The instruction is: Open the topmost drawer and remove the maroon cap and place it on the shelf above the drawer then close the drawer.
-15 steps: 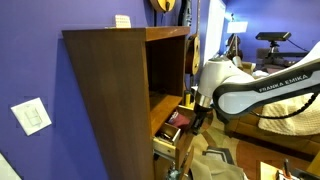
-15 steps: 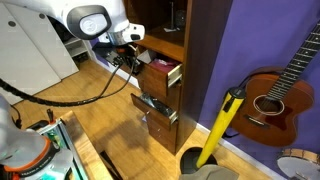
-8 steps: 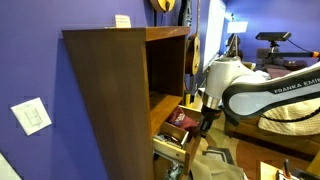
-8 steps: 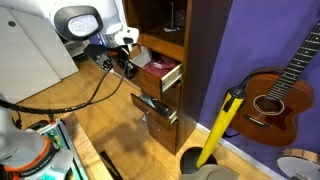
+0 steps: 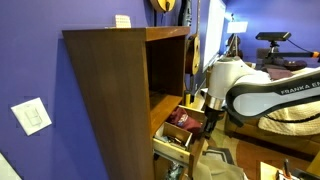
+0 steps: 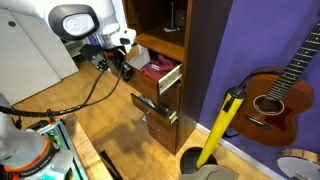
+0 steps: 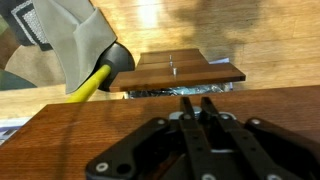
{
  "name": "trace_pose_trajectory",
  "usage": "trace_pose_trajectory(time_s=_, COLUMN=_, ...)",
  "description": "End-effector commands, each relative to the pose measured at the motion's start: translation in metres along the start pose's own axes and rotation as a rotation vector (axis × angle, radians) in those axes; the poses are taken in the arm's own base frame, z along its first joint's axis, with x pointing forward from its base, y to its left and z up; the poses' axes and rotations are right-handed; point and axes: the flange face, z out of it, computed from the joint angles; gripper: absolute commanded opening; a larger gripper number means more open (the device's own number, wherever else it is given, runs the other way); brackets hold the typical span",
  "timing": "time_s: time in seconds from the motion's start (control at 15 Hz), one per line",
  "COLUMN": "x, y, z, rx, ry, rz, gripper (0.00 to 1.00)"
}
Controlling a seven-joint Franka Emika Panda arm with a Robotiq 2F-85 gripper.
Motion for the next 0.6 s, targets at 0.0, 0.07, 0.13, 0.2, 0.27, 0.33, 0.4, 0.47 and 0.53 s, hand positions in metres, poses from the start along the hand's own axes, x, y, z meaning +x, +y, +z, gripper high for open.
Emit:
trace_pose_trajectory(time_s=0.0, x=-0.027, y=0.001, z=0.036, rx=-0.03, ry=-0.139, rz=0.049, gripper=0.04)
trace_pose_trajectory(time_s=0.07, x=-0.028, y=0.002, z=0.037, rx=-0.038, ry=-0.138, rz=0.047, gripper=0.04)
trace_pose_trajectory(time_s=0.13, x=-0.029, y=0.002, z=0.038, rx=-0.035, ry=-0.141, rz=0.041, gripper=0.04)
trace_pose_trajectory(time_s=0.2, x=-0.029, y=0.002, z=0.038, rx=-0.037, ry=-0.142, rz=0.04, gripper=0.04)
trace_pose_trajectory(time_s=0.27, x=-0.03, y=0.002, z=0.038, rx=-0.038, ry=-0.142, rz=0.038, gripper=0.04)
trace_pose_trajectory(time_s=0.33, x=-0.031, y=0.003, z=0.038, rx=-0.039, ry=-0.143, rz=0.038, gripper=0.04)
trace_pose_trajectory(time_s=0.4, x=-0.031, y=0.004, z=0.038, rx=-0.041, ry=-0.142, rz=0.041, gripper=0.34)
trace_pose_trajectory(time_s=0.47, x=-0.032, y=0.005, z=0.038, rx=-0.038, ry=-0.153, rz=0.044, gripper=0.41)
trace_pose_trajectory(time_s=0.53, x=-0.039, y=0.008, z=0.046, rx=-0.043, ry=-0.207, rz=0.061, gripper=0.47)
